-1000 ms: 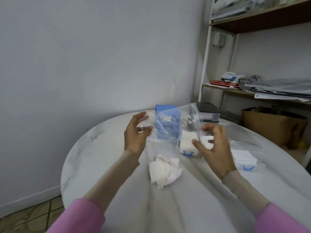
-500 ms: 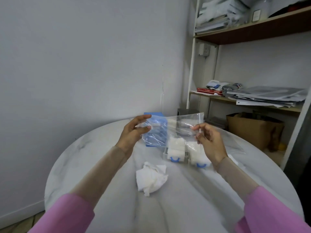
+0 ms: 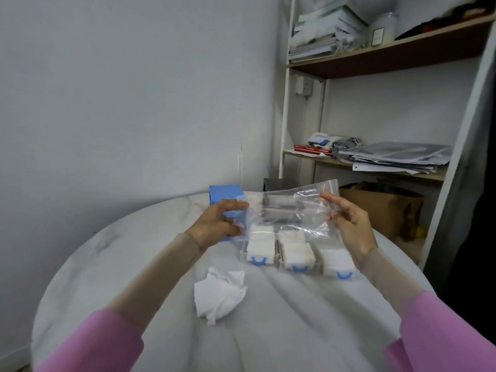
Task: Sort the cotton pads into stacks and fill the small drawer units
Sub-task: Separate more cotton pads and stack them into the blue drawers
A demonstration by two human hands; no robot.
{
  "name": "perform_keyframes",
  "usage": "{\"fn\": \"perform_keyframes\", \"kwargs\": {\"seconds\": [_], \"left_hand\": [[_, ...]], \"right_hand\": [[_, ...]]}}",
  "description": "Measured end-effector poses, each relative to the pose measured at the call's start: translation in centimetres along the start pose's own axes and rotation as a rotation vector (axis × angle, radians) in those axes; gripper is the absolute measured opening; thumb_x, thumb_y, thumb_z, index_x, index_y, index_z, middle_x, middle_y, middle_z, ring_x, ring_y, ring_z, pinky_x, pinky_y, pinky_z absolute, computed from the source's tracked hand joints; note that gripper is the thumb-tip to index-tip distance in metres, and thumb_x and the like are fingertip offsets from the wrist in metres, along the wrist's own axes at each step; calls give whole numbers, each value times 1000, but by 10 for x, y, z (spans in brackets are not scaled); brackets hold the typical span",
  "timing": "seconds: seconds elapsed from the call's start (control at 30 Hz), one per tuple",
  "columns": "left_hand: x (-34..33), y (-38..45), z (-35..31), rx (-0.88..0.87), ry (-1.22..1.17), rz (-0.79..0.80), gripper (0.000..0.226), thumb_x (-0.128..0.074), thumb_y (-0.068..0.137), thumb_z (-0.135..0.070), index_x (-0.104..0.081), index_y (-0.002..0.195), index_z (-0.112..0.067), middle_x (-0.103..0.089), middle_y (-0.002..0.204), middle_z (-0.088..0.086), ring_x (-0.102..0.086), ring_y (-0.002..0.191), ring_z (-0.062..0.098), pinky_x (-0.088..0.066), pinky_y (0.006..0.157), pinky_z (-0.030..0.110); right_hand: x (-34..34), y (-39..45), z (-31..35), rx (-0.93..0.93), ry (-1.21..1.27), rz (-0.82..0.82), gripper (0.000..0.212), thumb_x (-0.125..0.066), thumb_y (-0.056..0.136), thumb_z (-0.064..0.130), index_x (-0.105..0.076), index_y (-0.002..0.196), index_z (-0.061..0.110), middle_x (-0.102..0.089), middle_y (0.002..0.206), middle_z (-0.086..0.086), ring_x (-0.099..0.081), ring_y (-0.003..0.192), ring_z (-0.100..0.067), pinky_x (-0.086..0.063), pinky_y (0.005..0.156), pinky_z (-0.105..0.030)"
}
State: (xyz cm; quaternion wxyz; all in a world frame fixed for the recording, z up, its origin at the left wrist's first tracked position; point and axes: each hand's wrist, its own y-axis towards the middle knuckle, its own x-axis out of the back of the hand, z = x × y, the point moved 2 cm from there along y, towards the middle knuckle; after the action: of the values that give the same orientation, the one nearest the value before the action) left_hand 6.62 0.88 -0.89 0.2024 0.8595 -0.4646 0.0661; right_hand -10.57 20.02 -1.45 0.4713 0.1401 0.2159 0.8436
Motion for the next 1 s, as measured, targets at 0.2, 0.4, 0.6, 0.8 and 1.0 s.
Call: {"fn": "perform_keyframes", "kwargs": {"seconds": [0.2, 0.4, 0.6, 0.8, 1.0], "left_hand": [[-21, 34, -5, -100, 209, -43, 80, -73, 69, 11, -39, 138, -10, -24, 135, -4, -40, 111, 20, -42, 86, 9], [-52, 47, 6, -57, 233, -27, 70, -70, 77, 0, -41, 136, -24, -18, 147, 11, -25, 136, 28, -27, 111, 34], [-57, 40, 24, 47, 167, 36, 43, -59, 86, 0, -54, 121, -24, -43, 133, 3, -40, 123, 14, -40, 63, 4], [-42, 28, 32, 113, 141, 83, 33, -54, 89, 2, -58, 115, -17, -53, 114, -2, -48, 106, 12, -42, 74, 12], [-19, 13, 45, 204, 313, 348, 26, -59, 87, 0, -61, 109, -14, -64, 94, -2, -58, 91, 11, -44, 76, 12]], "right_hand": [[35, 4, -14, -86, -65, -140, 48, -50, 82, -18, -61, 117, 12, -61, 112, 1, -55, 89, -4, -42, 67, -2], [72, 12, -37, -260, 65, -398, 37, -52, 89, -6, -58, 124, 4, -56, 119, -5, -54, 101, -17, -45, 86, -27], [71, 18, -65, -390, 100, -497, 42, -55, 88, -6, -49, 130, 0, -54, 128, -13, -58, 107, -25, -45, 95, -29], [59, 31, -90, -509, -11, -419, 49, -59, 87, 0, -44, 134, 3, -49, 137, -12, -54, 115, -27, -40, 105, -38], [44, 37, -93, -552, -223, -190, 44, -53, 89, 2, -48, 132, 6, -51, 133, -15, -50, 107, -26, -40, 94, -30]]}}
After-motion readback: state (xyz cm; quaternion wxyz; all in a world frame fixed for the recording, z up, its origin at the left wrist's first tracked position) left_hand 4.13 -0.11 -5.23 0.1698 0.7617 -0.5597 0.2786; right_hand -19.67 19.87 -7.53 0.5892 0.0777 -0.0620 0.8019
